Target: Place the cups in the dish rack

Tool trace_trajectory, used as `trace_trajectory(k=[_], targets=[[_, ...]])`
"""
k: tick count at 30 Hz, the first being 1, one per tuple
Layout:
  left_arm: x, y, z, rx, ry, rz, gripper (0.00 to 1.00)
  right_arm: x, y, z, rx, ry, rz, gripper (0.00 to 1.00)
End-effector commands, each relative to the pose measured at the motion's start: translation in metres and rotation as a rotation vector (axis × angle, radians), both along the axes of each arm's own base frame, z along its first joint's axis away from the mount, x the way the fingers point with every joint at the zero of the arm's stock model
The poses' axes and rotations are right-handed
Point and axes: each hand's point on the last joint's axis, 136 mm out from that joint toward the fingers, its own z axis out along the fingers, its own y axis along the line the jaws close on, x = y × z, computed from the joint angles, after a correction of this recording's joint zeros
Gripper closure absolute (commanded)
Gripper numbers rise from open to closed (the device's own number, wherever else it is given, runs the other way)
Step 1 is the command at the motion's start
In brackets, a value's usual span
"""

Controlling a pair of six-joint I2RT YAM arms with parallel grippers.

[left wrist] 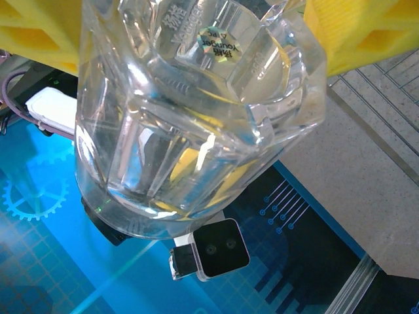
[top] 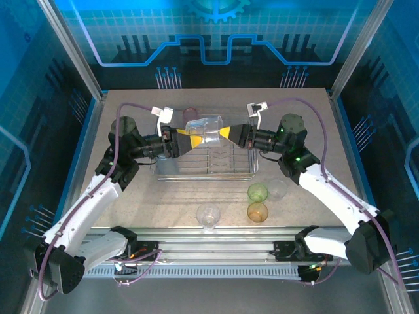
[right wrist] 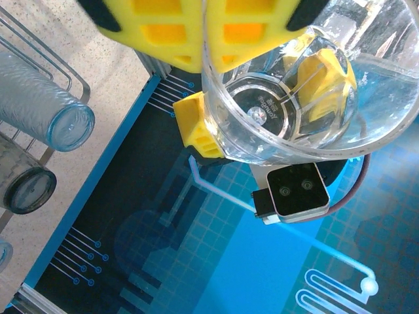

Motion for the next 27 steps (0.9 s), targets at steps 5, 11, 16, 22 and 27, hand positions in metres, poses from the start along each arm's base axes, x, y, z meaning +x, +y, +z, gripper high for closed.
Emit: trace_trajectory(k=[5, 11, 16, 22, 27], targets=[[-0.011, -0.002, 0.017, -0.017, -0.077, -0.021, 0.53, -0.007, 0.007, 0.011, 0.000, -0.059, 0.026, 0.59], [0.004, 0.014, 0.007, 0.072, -0.059, 0.147, 0.60, 0.001, -0.009, -0.001, -0.070, -0.038, -0.087, 0.51], [0.022, 0.039, -0.010, 0.262, -0.005, 0.337, 0.62, 0.016, -0.070, -0.041, -0.329, 0.040, -0.417, 0.52], [0.035, 0.062, -0.028, 0.523, 0.070, 0.435, 0.68, 0.011, -0.161, -0.077, -0.425, 0.199, -0.726, 0.53], [0.046, 0.071, -0.043, 0.732, 0.140, 0.464, 0.72, 0.002, -0.203, -0.096, -0.363, 0.265, -0.869, 0.52]])
